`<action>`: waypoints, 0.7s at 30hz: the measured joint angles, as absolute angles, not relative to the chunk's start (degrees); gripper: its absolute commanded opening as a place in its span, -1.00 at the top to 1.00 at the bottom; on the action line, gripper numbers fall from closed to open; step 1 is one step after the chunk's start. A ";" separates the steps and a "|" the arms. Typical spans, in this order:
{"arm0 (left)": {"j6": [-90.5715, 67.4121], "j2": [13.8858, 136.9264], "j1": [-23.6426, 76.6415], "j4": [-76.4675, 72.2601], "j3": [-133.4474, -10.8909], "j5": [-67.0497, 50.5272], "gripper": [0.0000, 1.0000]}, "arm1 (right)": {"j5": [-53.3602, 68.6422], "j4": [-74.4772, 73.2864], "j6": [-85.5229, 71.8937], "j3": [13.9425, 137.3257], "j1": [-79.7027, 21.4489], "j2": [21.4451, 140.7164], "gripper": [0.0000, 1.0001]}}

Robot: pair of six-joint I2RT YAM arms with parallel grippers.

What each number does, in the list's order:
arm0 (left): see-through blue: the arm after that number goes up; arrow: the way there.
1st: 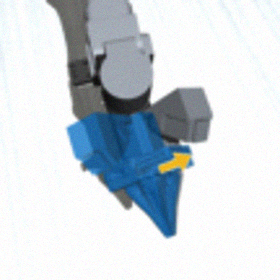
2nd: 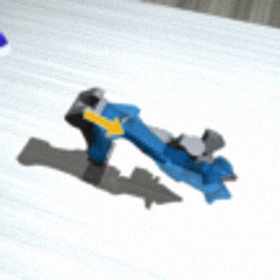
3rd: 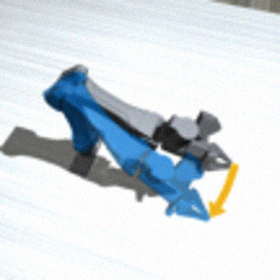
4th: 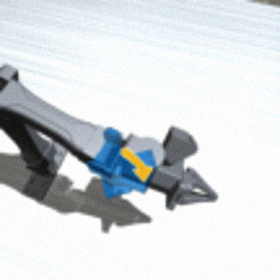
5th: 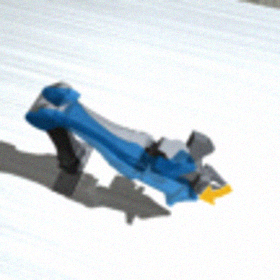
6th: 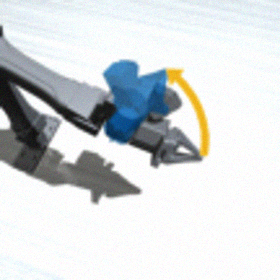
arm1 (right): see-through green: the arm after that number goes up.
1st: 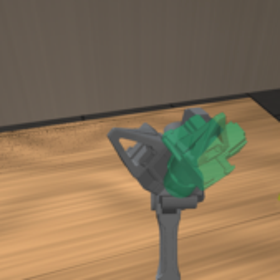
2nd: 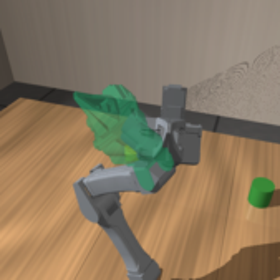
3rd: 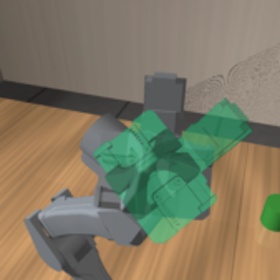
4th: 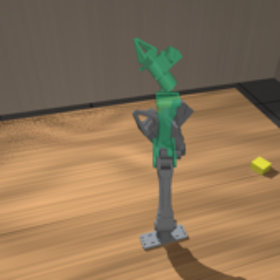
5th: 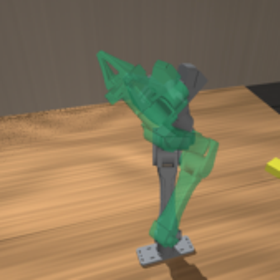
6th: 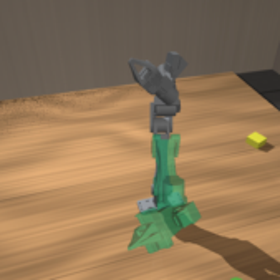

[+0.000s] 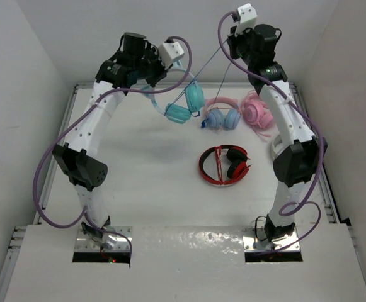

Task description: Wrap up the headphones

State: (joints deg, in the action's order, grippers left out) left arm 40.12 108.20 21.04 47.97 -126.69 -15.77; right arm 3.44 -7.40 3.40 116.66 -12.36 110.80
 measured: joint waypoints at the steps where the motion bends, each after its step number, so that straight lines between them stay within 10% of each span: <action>1: 39.77 108.20 21.04 48.86 -127.50 -16.80 1.00 | 4.12 -6.92 2.96 116.53 -12.43 110.85 1.00; 21: 2.96 108.51 12.14 41.34 -154.52 -26.63 1.00 | 26.11 18.11 -17.45 93.47 -22.02 119.13 1.00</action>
